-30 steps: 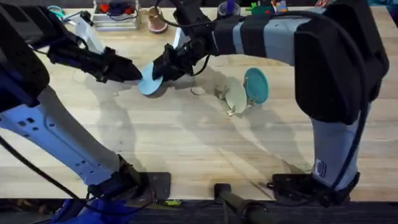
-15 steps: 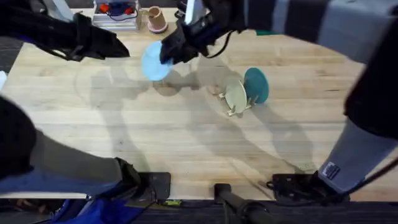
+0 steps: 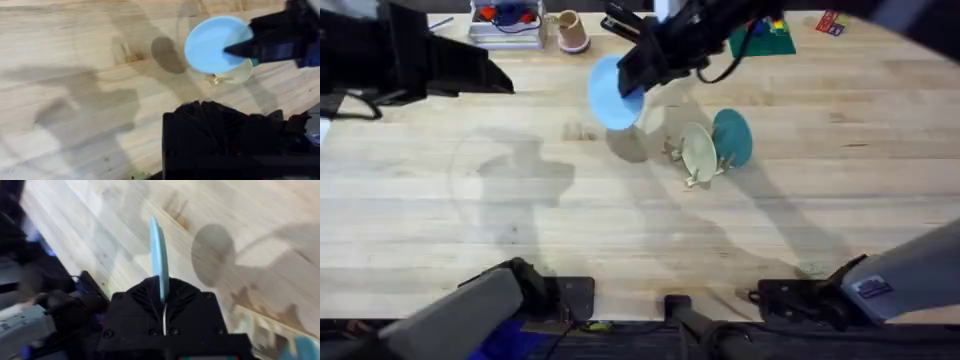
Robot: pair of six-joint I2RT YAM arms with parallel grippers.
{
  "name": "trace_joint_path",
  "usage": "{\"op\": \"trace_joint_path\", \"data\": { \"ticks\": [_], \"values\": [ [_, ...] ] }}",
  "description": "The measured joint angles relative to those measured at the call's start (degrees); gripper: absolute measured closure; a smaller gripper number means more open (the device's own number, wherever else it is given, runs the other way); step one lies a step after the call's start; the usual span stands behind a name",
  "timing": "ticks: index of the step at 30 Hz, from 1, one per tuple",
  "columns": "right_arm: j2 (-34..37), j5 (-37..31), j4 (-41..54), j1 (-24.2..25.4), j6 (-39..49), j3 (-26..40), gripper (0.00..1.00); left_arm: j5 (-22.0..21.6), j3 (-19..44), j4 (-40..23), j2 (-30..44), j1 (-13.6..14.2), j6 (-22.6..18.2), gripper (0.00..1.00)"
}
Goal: Pick up the plates from the table one by one and place each into a slot on the dish rack.
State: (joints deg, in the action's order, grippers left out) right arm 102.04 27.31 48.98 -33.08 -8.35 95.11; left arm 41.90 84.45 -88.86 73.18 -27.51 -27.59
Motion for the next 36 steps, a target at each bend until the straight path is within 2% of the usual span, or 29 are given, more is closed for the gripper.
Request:
{"op": "trace_joint_path", "data": {
  "ticks": [4, 12, 16, 24, 26, 30, 31, 32, 36],
  "values": [
    [-4.9, -5.3, 3.8, 0.0, 3.4, 0.0, 0.973, -1.8, 0.0, -1.2, -5.4, 0.0, 0.4, 0.961],
    [-13.5, -17.0, 13.1, 0.0, 7.5, 0.0, 0.973, -7.5, 0.0, -1.4, -13.7, 0.0, 5.7, 0.961],
    [-17.7, -20.4, 18.0, 0.0, 8.2, 0.0, 0.973, -9.7, 0.0, -1.5, -15.8, 0.0, 8.3, 0.961],
    [-24.0, -26.4, 24.9, 0.0, 8.7, 0.0, 0.973, -11.1, 0.0, -2.0, -17.4, 0.0, 10.0, 0.921],
    [-24.8, -28.2, 25.5, 0.0, 8.8, 0.0, 0.973, -11.3, 0.0, -2.0, -17.4, 0.0, 9.9, 0.835],
    [-26.0, -30.0, 25.7, 0.0, 8.8, 0.0, 0.973, -11.5, 0.0, -2.0, -17.4, 0.0, 10.3, 0.175],
    [-26.3, -30.3, 25.7, 0.0, 8.8, 0.0, 0.973, -11.5, 0.0, -2.0, -17.4, 0.0, 10.5, 0.059],
    [-26.5, -30.5, 25.7, 0.0, 8.8, 0.0, 0.973, -11.5, 0.0, -2.1, -17.4, 0.0, 10.5, 0.019],
    [-27.1, -30.9, 26.3, 0.0, 8.8, 0.0, 0.973, -11.5, 0.0, -2.1, -17.4, 0.0, 10.6, 0.006]
  ]
}}
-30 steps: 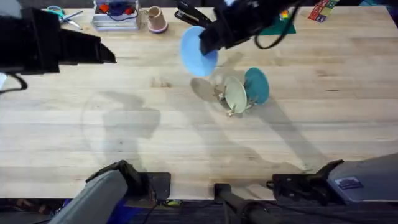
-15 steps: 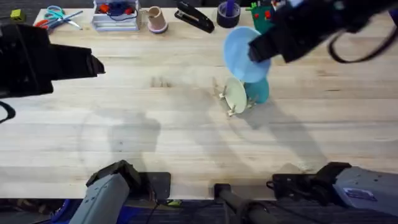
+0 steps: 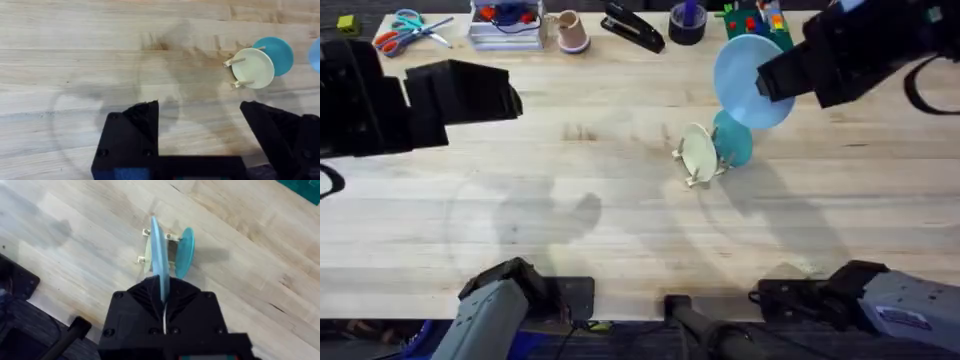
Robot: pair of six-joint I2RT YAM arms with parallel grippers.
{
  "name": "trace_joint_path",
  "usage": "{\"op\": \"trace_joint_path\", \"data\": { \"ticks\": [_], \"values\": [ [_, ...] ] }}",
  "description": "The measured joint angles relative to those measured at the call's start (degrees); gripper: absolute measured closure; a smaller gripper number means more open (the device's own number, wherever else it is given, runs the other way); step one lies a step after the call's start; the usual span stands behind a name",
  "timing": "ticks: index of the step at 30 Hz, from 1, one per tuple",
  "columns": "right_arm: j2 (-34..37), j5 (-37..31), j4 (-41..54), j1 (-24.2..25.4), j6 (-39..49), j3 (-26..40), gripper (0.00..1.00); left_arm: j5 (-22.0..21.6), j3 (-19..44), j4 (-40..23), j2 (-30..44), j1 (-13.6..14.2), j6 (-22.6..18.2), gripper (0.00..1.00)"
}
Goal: Pick up the plates from the table one by one and place each into a slot on the dish rack.
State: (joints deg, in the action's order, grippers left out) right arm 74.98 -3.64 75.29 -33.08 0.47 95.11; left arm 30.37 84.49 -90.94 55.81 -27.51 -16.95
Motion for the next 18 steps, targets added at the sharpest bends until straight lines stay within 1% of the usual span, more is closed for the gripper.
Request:
{"op": "trace_joint_path", "data": {
  "ticks": [10, 18],
  "values": [
    [-0.1, -0.1, 1.0, 0.0, 0.0, 0.0, 0.973, 0.5, 0.0, 0.0, 0.0, 0.0, 1.1, 0.007],
    [-0.1, -0.1, 2.8, 0.0, 0.0, 0.0, 0.973, 0.7, 0.0, 0.0, 0.0, 0.0, 1.2, 0.007]
  ]
}}
